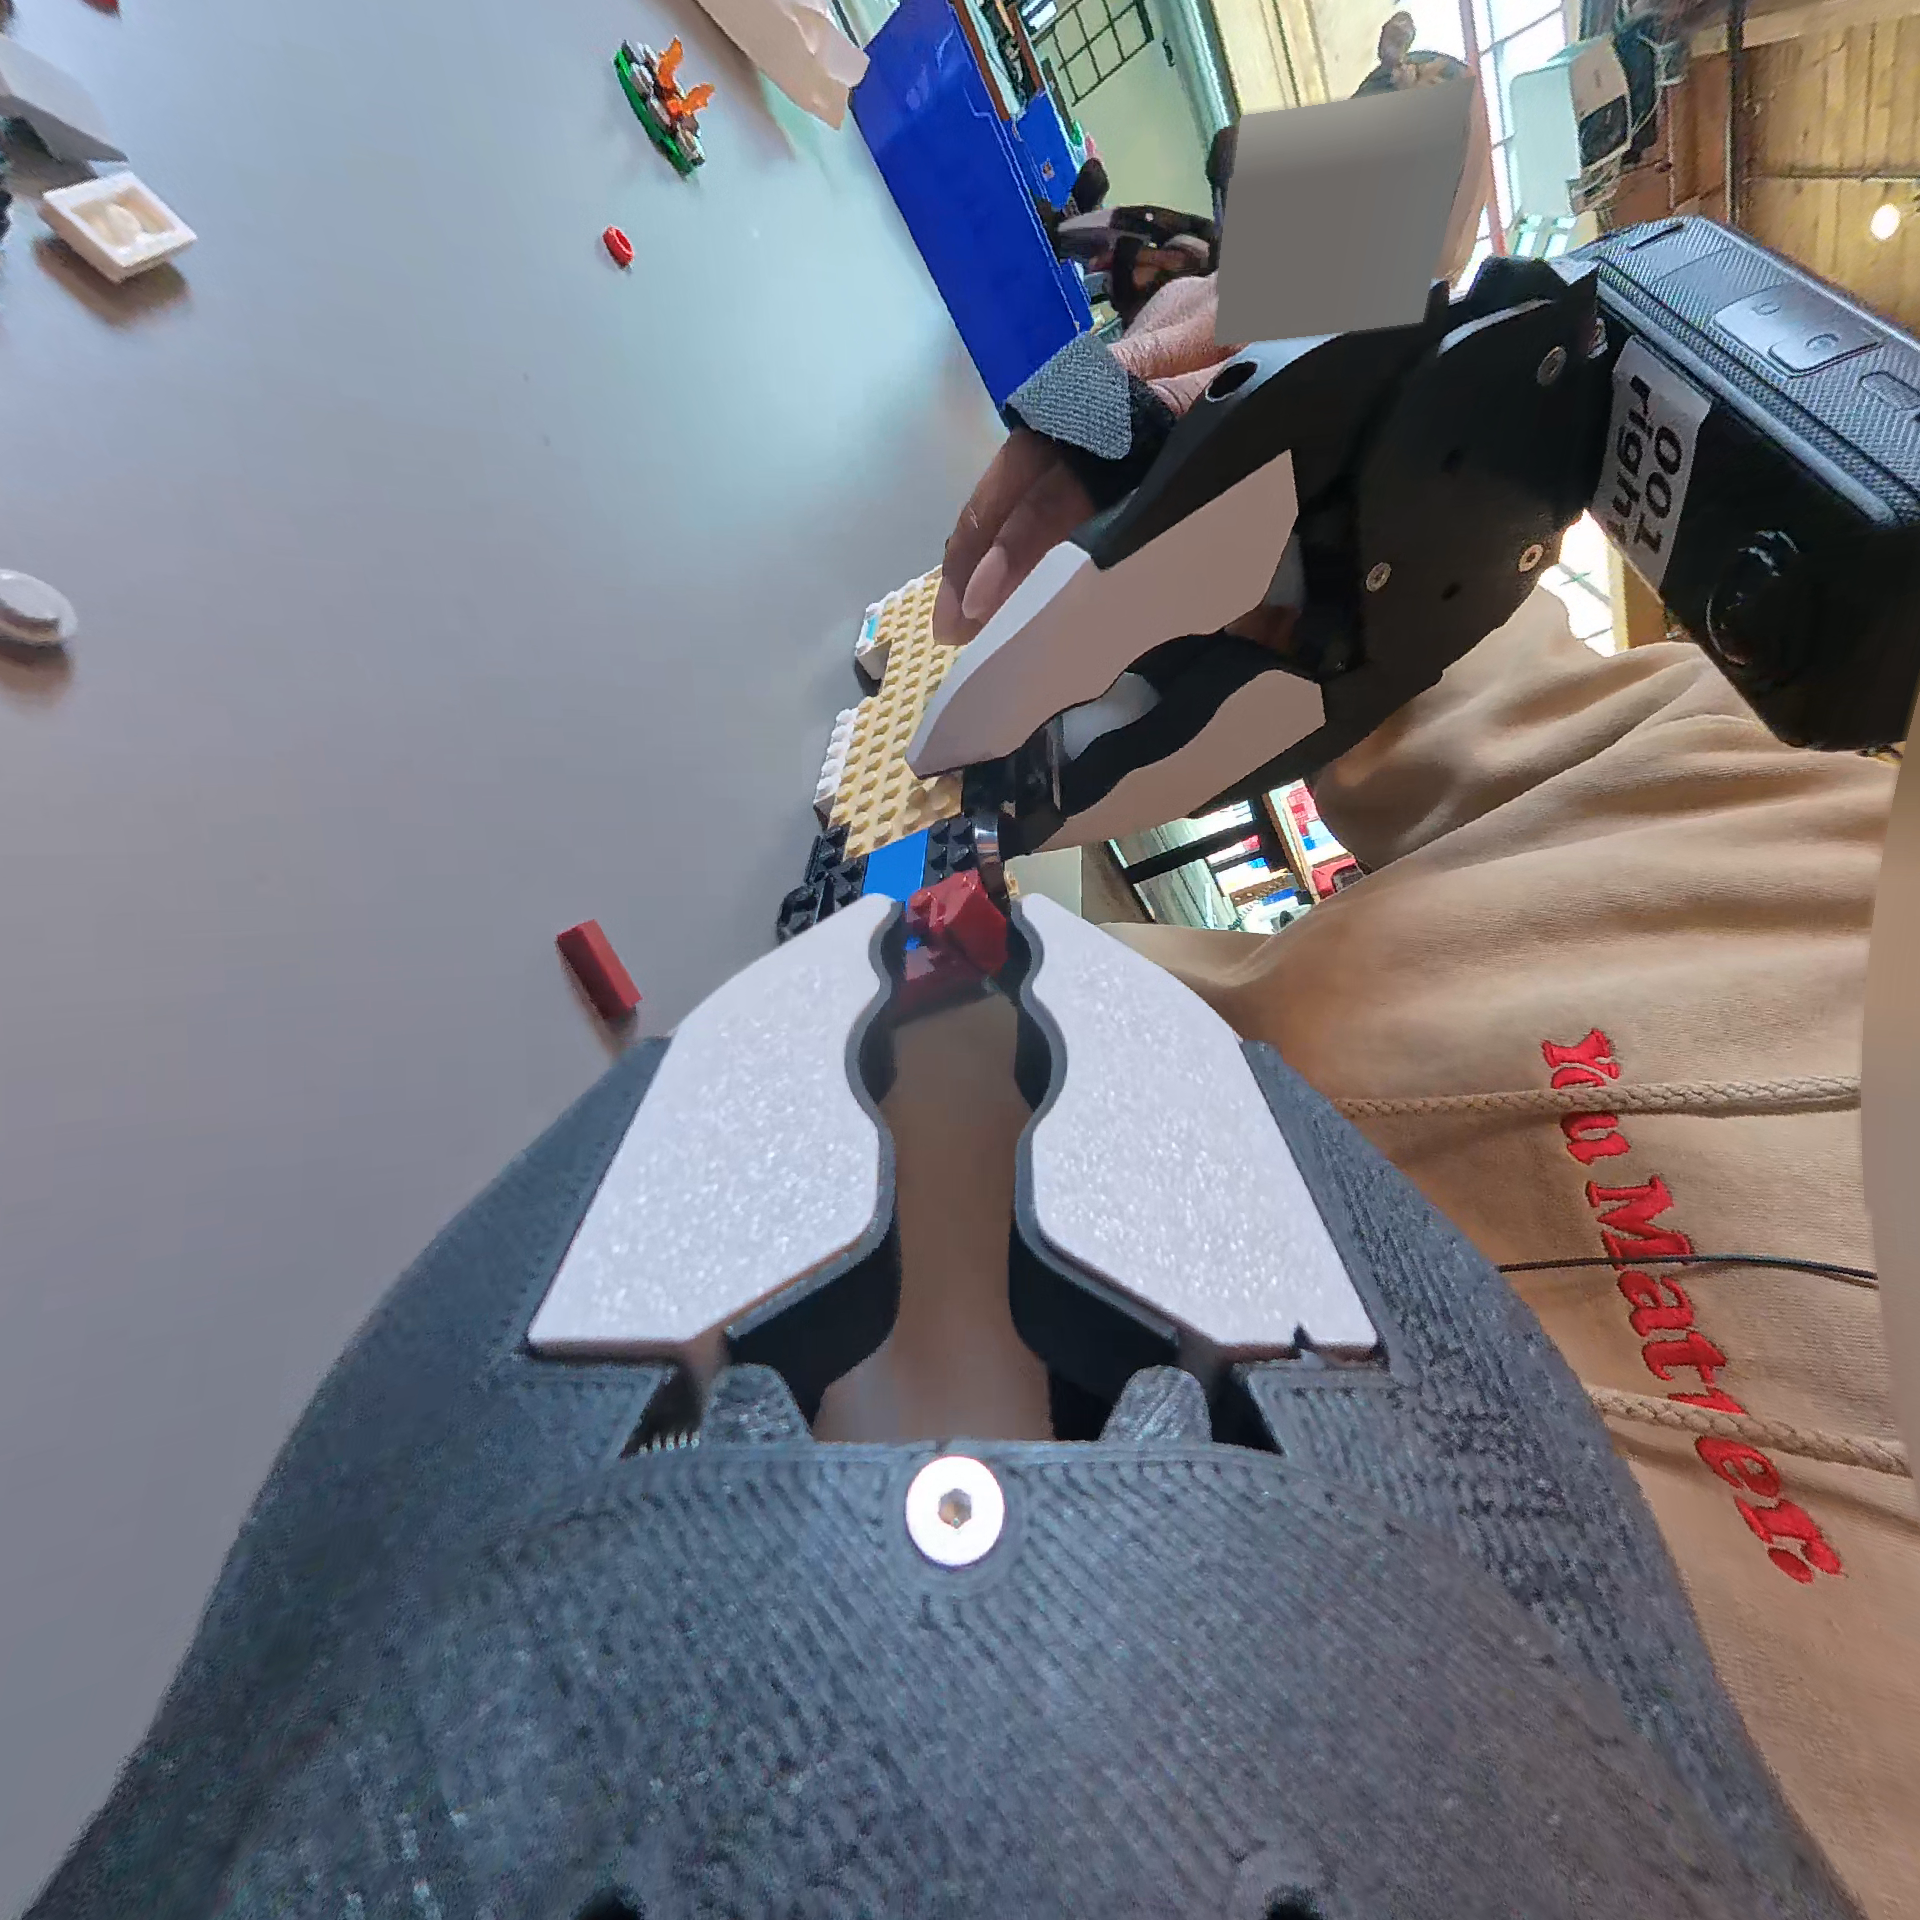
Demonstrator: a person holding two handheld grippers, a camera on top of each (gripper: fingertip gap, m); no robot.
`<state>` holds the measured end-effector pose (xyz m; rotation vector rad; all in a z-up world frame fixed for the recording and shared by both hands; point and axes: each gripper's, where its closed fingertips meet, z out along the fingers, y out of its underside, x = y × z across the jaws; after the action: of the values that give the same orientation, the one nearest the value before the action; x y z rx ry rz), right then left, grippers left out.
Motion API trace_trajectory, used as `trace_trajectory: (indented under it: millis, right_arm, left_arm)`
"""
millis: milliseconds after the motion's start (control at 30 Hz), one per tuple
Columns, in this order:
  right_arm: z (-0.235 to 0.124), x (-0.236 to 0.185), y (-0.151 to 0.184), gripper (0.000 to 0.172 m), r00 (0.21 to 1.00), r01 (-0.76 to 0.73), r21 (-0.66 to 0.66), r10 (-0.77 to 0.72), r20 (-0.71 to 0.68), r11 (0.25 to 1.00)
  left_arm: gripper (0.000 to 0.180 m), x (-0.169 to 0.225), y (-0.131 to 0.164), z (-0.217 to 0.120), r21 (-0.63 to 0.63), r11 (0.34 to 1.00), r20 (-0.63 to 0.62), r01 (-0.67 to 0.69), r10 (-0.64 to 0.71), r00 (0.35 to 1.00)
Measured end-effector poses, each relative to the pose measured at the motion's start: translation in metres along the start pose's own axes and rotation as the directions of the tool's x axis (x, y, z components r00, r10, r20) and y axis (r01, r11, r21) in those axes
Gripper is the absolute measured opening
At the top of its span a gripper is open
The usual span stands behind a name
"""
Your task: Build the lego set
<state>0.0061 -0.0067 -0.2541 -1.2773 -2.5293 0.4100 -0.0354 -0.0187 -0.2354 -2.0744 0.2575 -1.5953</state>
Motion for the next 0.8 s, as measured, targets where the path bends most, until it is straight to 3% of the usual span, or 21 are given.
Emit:
trace_trajectory:
  millis: [800]
  right_arm:
    - [0.0002, 0.0011, 0.001, 0.023, 1.0, -0.023, 0.028, 0.023, -0.015, 0.999]
  left_arm:
    - [0.009, 0.0037, 0.0058, 0.0056, -0.036, 0.992, -0.081, 0.124, -0.127, 0.989]
